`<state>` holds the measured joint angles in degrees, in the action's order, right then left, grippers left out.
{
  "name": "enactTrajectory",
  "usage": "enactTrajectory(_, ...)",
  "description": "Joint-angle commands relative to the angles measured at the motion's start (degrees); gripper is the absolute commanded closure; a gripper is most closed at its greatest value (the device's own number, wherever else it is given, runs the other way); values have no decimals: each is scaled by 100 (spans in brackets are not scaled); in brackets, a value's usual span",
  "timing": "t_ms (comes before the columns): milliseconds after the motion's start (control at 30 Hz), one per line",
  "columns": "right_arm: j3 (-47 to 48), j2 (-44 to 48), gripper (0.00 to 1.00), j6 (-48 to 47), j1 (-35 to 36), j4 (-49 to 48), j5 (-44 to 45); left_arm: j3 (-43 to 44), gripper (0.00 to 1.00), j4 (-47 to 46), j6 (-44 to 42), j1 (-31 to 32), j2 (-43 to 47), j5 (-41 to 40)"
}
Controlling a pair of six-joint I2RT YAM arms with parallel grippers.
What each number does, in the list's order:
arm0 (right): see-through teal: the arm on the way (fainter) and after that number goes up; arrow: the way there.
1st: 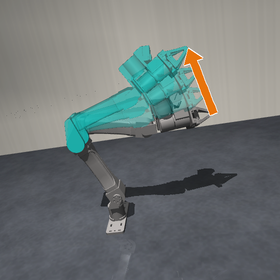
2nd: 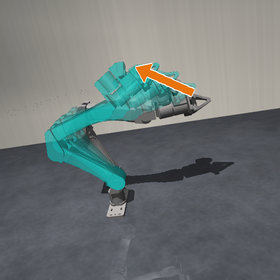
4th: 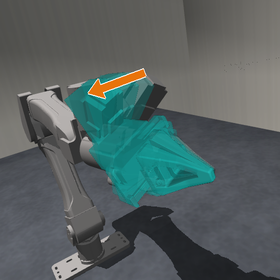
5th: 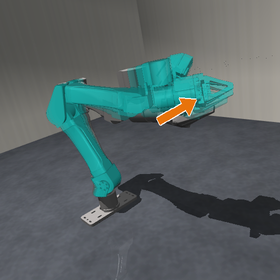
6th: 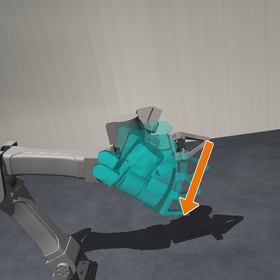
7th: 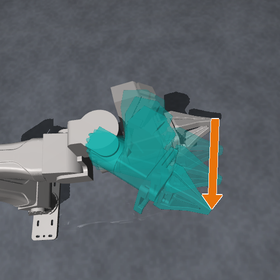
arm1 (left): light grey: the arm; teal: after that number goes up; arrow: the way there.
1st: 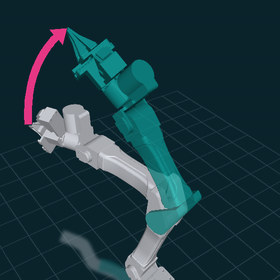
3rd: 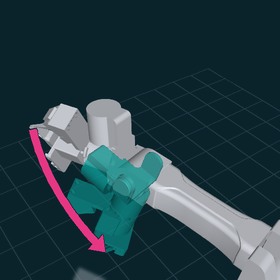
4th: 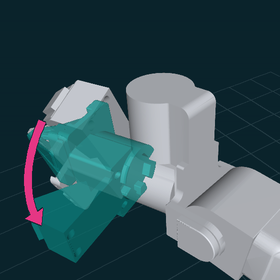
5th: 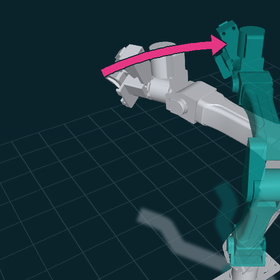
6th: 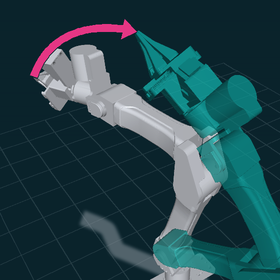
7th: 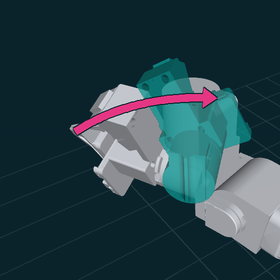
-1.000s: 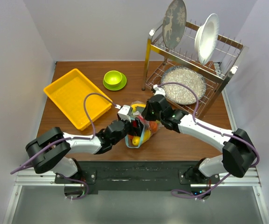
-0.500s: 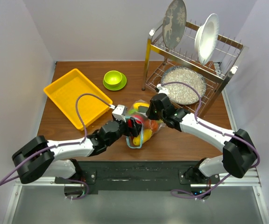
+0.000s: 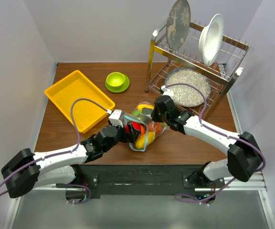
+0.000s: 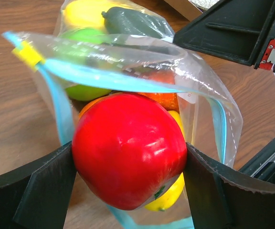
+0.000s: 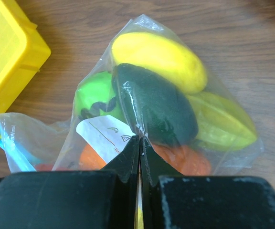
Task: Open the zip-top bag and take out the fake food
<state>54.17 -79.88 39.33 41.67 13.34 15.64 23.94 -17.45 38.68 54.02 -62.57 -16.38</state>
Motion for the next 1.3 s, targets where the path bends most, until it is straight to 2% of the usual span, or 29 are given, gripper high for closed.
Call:
enactTrajectory(0, 129, 104, 100, -136, -45, 177, 527, -56, 65, 558, 324, -49, 516, -312)
enactTrajectory(200, 94, 156, 100, -145, -71, 221, 598, 40, 68, 1217, 614, -41, 920, -479)
enactTrajectory(333, 76, 192, 100, -189, -89, 326, 835, 110, 69, 1980, 1000, -49, 1509, -1014)
enactTrajectory(433, 50, 288, 100, -224, -168, 397, 888, 268, 68, 2412, 1019, -102, 1940, -1375)
enactTrajectory(500, 15, 358, 100, -251, -168, 406, 906, 513, 63, 2623, 879, -295, 1941, -1429)
enactTrajectory(533, -3, 402, 100, -268, -177, 432, 906, 610, 63, 2694, 765, -435, 1889, -1333)
enactTrajectory(633, -47, 543, 100, -286, -177, 511, 932, 892, 67, 2739, 511, -1365, 1599, -799)
enactTrajectory(667, -56, 622, 100, -294, -177, 546, 950, 954, 67, 2608, 448, -1855, 1537, -666)
enactTrajectory(767, -91, 736, 100, -347, -186, 634, 985, 1165, 66, 2344, 360, -2647, 1169, -506)
enactTrajectory(933, -135, 816, 100, -391, -194, 713, 880, 1490, 65, 2088, 667, -3309, 0, -611)
enactTrajectory(1100, -284, 877, 100, -365, -203, 582, 616, 1902, 62, 1824, 571, -3934, -1088, -498)
enactTrajectory(1133, -293, 903, 100, -373, -194, 573, 590, 2008, 60, 1833, 466, -3986, -1239, -419)
enactTrajectory(1200, -319, 930, 100, -382, -194, 547, 511, 2227, 50, 1833, 352, -4066, -1529, -410)
enactTrajectory(1233, -328, 956, 100, -400, -194, 538, 484, 2263, 42, 1833, 282, -4083, -1574, -401)
enactTrajectory(1267, -328, 1000, 100, -409, -194, 546, 414, 2290, 30, 1824, 246, -4101, -1601, -366)
